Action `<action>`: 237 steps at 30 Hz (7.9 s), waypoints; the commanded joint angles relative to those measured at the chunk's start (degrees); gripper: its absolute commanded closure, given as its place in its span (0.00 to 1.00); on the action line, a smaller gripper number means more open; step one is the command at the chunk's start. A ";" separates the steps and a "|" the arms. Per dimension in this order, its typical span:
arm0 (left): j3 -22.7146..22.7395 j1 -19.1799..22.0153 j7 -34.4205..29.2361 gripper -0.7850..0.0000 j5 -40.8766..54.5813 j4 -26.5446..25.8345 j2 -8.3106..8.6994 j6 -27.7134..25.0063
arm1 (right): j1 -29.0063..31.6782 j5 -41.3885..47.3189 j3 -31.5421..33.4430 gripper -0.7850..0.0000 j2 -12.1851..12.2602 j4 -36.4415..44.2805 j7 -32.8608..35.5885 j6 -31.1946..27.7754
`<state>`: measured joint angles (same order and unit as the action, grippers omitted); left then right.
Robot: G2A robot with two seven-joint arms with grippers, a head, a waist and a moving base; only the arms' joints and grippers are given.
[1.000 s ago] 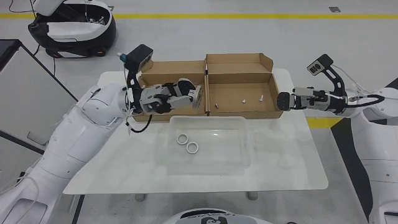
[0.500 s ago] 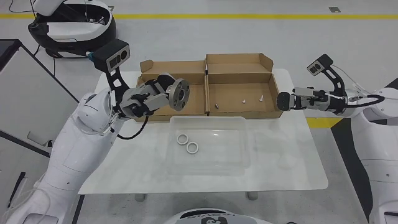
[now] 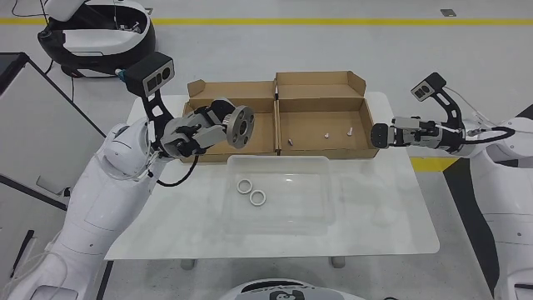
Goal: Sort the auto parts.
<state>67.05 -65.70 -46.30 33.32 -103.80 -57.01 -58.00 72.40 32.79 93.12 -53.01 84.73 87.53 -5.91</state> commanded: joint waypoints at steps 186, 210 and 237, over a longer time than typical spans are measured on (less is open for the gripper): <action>-24.89 28.10 5.40 1.00 -82.15 41.73 -12.70 27.73 | 0.00 0.00 0.00 0.00 0.00 0.00 0.00 0.00; -34.08 30.46 6.64 1.00 -88.53 56.32 -18.66 28.32 | 0.00 0.00 0.00 0.00 0.00 0.00 0.00 0.00; -35.12 35.91 8.77 0.00 -85.60 66.98 -24.13 25.42 | 0.00 0.00 0.00 0.00 0.00 0.00 0.00 0.00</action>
<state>31.54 -30.10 -37.55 -52.57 -36.18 -81.22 -32.35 72.40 32.79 93.12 -53.01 84.73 87.53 -5.91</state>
